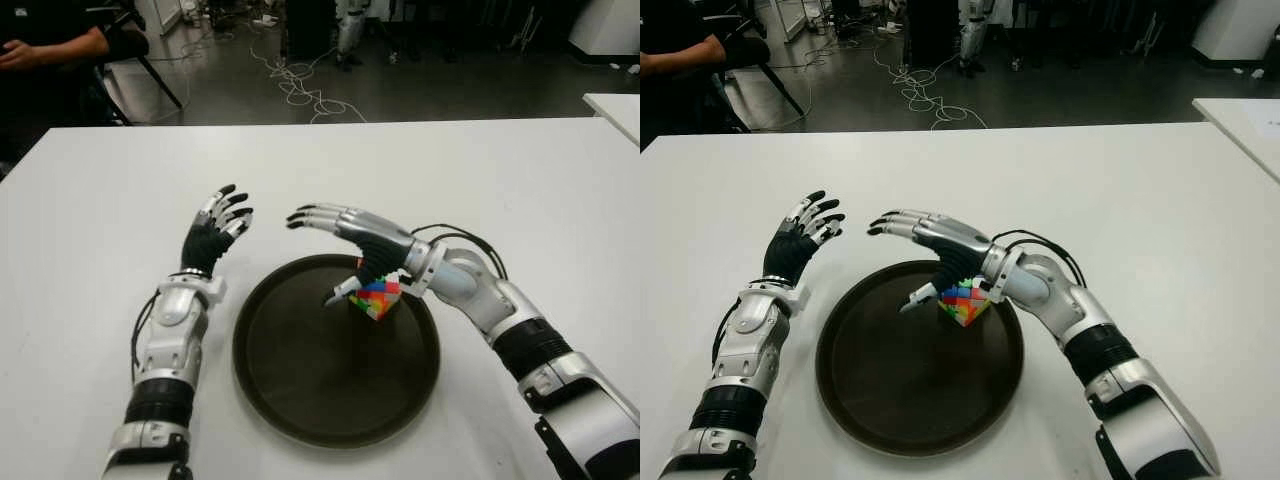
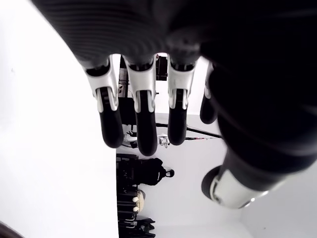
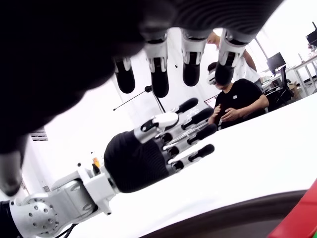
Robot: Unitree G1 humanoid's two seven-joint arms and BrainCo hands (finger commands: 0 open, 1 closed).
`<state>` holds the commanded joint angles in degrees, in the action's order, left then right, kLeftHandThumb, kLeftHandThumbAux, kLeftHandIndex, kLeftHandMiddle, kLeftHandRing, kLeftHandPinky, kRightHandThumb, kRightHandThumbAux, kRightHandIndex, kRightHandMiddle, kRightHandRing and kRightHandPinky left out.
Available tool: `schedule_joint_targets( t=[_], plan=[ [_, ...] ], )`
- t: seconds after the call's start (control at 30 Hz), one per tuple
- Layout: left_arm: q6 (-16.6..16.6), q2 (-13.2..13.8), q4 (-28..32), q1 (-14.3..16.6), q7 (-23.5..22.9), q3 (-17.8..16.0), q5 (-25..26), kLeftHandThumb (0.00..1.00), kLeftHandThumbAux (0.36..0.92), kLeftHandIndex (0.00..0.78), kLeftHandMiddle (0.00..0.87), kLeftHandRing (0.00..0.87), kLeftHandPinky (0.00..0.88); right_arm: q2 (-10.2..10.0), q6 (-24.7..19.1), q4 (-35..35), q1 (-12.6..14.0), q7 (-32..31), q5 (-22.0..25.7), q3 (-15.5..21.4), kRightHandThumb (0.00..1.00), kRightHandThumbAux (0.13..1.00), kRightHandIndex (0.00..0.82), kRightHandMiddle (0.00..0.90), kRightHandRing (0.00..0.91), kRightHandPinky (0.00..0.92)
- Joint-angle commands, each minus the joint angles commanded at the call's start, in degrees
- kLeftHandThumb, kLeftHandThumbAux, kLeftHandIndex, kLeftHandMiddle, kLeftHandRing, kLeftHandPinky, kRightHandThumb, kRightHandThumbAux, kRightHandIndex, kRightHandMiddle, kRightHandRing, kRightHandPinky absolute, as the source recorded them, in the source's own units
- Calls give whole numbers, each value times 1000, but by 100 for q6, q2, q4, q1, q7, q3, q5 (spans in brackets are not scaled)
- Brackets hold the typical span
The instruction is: Pick up the Rubik's Cube and put it in the plate
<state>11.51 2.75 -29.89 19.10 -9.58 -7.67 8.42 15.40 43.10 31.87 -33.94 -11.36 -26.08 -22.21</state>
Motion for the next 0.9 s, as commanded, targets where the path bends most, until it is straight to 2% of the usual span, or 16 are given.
schedule_joint_targets(
  t=[0.17,0.27,0.4,0.53,0.6,0.63,0.67,0.7,0.73,0.8,0.87,0.9],
  plan=[
    [90,-26,-19,-4,-30,-23,54,190,754,133,198,227,288,77,187,49,-70,203,139,235,0,500,0,0,0,0],
    [169,-54,-35,10,-94,-39,113,196,762,135,205,228,288,186,387,121,5,427,325,526,0,516,0,0,0,0],
    [242,-50,-60,23,-119,-26,110,194,780,144,214,230,285,51,510,241,90,797,585,879,0,554,1,19,21,20],
    [274,-22,-90,44,-103,4,46,176,794,150,216,233,285,84,506,287,214,900,1081,1288,0,593,34,67,65,48],
    [288,-13,-118,56,-103,9,32,170,798,151,219,235,288,-7,460,359,393,990,1306,1452,0,617,64,98,89,60],
    [294,-9,-128,60,-107,11,28,168,800,151,220,237,290,-113,436,437,525,1081,1421,1537,0,629,80,115,103,67],
    [299,-6,-136,63,-111,12,25,167,802,152,222,238,290,-187,421,491,614,1139,1500,1597,0,647,104,140,129,103],
    [300,-3,-142,68,-117,18,18,166,803,152,222,239,290,-379,274,681,716,1280,1701,1750,0,653,113,149,139,116],
    [302,-1,-147,72,-121,23,14,164,804,156,227,242,291,-514,167,815,783,1377,1845,1858,0,681,147,190,189,184],
    [305,3,-152,78,-126,31,6,160,803,159,231,246,292,-682,-198,996,793,1491,2133,2096,0,714,184,237,244,248],
    [309,3,-158,82,-126,34,2,155,803,160,233,249,293,-715,-320,1027,775,1496,2210,2176,0,737,211,271,282,290],
    [315,5,-156,81,-115,41,-14,154,803,161,234,249,293,-721,-639,1170,643,1457,2395,2321,0,741,215,276,288,295]
  ],
)
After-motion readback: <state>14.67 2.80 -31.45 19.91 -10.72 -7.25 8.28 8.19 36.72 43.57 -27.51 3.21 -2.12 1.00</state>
